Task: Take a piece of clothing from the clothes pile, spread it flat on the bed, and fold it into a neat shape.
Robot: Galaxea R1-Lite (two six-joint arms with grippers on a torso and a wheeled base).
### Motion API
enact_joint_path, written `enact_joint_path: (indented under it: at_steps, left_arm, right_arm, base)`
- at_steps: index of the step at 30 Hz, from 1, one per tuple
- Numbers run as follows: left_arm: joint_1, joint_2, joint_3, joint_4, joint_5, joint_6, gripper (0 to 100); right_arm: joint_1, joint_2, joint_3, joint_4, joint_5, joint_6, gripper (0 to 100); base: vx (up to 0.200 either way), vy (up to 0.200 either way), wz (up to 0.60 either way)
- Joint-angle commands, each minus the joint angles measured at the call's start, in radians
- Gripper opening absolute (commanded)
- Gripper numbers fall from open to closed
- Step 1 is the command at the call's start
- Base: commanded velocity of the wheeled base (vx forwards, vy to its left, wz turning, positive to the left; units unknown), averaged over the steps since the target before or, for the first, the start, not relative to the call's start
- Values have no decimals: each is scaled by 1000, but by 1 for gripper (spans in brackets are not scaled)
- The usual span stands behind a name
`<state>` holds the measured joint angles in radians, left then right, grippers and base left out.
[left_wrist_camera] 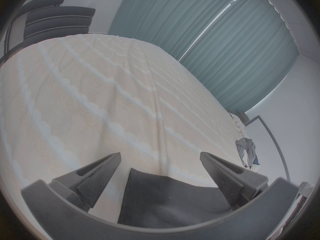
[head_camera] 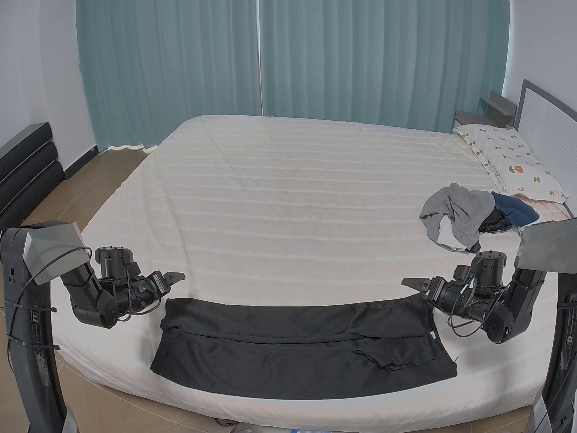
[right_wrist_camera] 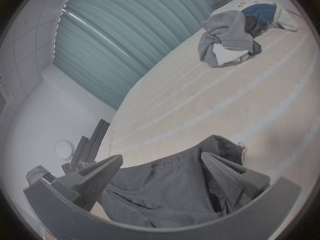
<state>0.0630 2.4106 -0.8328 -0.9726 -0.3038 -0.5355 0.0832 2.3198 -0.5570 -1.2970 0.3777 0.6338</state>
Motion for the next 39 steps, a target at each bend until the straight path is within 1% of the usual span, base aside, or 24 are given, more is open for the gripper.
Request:
enact_joint_path:
  at_steps: [1,3,6,16,17,18,23,30,37,38,39]
  left_arm:
    - [-5,2,-20,0,-12,-32,100]
    - [-5,12,-22,0,-14,-34,100]
    - [-5,13,-22,0,-14,-34,100]
    - [-6,21,-23,0,-12,-34,100]
    - [-6,21,-23,0,-12,-34,100]
    - [-6,21,-23,0,-12,-34,100]
    - [-6,22,-25,0,-11,-34,100]
    - [-6,24,-25,0,-11,-34,100]
    - [-6,24,-25,0,-11,-34,100]
    - [-6,24,-25,0,-11,-34,100]
    - [-6,24,-25,0,-11,-34,100]
  right_arm:
    - [13,62,-3,2,1,-36,100]
    - [9,92,0,4,1,-82,100]
    - [10,121,6,1,0,-117,100]
    - [10,125,19,4,1,-135,100]
    - [9,125,23,4,0,-138,0]
    - [7,122,31,5,0,-148,0]
    - [-28,118,83,2,0,-253,0]
    - [-54,105,118,-13,1,-281,0]
    - [-54,116,132,-28,3,-298,0]
    - [-54,119,132,-28,3,-304,100]
    - [-54,121,132,-28,1,-312,100]
  base:
    - [0,0,0]
    - [0,0,0]
    - [0,0,0]
    - [0,0,0]
    - [0,0,0]
    - [0,0,0]
    - [0,0,0]
    - [0,0,0]
    - [0,0,0]
    - [0,0,0]
    - [0,0,0]
